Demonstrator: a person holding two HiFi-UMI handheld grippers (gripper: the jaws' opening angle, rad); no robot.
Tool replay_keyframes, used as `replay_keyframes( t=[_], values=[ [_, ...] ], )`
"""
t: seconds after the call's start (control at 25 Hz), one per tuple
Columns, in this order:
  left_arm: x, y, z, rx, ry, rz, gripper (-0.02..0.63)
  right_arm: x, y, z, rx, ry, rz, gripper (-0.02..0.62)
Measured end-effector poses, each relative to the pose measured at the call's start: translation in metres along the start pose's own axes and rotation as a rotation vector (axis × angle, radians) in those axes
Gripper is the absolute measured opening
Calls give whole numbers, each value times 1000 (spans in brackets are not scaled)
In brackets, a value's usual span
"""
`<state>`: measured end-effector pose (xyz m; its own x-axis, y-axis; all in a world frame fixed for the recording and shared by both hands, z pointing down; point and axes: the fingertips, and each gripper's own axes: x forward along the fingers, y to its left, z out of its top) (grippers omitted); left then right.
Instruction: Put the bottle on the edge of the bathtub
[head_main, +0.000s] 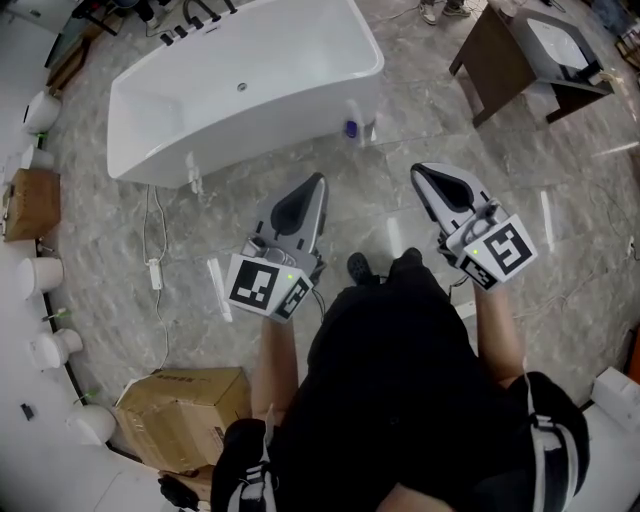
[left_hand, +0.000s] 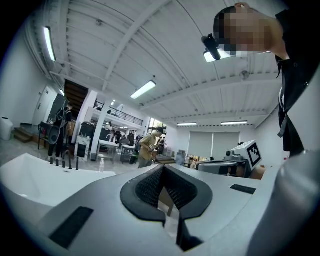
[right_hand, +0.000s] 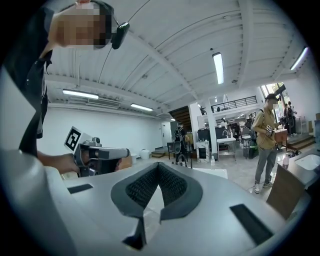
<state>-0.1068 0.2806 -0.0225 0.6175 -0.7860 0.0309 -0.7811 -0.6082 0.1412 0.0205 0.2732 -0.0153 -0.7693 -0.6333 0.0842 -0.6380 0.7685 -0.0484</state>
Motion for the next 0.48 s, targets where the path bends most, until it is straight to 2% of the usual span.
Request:
replay_keyframes(
  t=[0.48],
  values=[
    [-30,-16,-7,20,8,37,9,-17,18,-5,-16,-10,9,12]
  ],
)
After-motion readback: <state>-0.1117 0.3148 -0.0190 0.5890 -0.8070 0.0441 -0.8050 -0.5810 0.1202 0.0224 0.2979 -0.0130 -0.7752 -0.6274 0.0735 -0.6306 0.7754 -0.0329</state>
